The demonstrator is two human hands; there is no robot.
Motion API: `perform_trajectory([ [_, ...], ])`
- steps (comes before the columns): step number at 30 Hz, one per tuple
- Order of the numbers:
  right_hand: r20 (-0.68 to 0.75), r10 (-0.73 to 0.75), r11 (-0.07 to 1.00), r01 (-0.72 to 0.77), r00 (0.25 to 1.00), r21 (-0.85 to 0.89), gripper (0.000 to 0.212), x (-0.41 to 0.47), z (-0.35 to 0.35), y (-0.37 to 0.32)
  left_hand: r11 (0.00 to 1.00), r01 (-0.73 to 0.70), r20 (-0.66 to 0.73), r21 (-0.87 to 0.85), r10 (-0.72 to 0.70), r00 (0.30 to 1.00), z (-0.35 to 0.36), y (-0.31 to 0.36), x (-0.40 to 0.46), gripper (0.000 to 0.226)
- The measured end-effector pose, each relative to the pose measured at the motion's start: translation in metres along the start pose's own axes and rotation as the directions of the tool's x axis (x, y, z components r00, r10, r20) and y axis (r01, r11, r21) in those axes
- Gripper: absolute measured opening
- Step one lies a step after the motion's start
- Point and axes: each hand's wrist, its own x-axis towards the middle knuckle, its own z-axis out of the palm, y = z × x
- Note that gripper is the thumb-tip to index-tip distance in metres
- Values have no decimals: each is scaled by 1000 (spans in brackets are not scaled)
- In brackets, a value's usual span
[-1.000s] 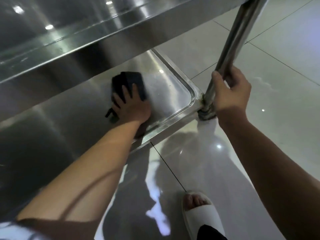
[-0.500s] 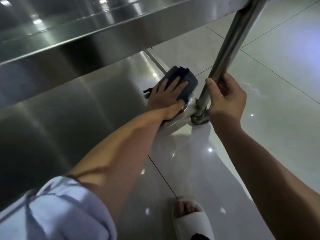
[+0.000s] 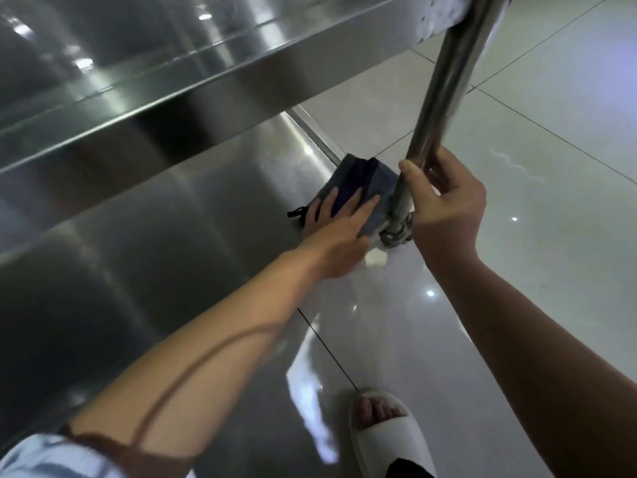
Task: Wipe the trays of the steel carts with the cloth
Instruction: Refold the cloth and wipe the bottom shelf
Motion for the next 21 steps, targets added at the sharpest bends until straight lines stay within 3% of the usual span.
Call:
perform_trajectory([
  [4, -3, -48, 999, 47, 999, -10, 20, -5, 0, 4, 999, 8, 6, -36, -8, 1000, 6, -1, -8, 63],
  [9, -33, -73, 997, 72, 997, -37, 20, -6, 6, 7, 990, 64, -116, 127, -49, 992, -14, -34, 24, 62],
  [14, -35, -14, 1000, 13, 999, -24, 19, 0, 7, 10, 928, 371, -124, -40, -373, 920, -49, -99, 52, 66],
  [18, -41, 29, 1000, -29, 999, 5, 18, 4, 11, 9, 827, 561, -96, -46, -562, 821, -56, -186, 18, 76],
  [21, -119, 266, 964, -260, 957, 60, 39, -8, 22, 18, 779, 620, -133, -91, -627, 768, -49, -210, -41, 71],
])
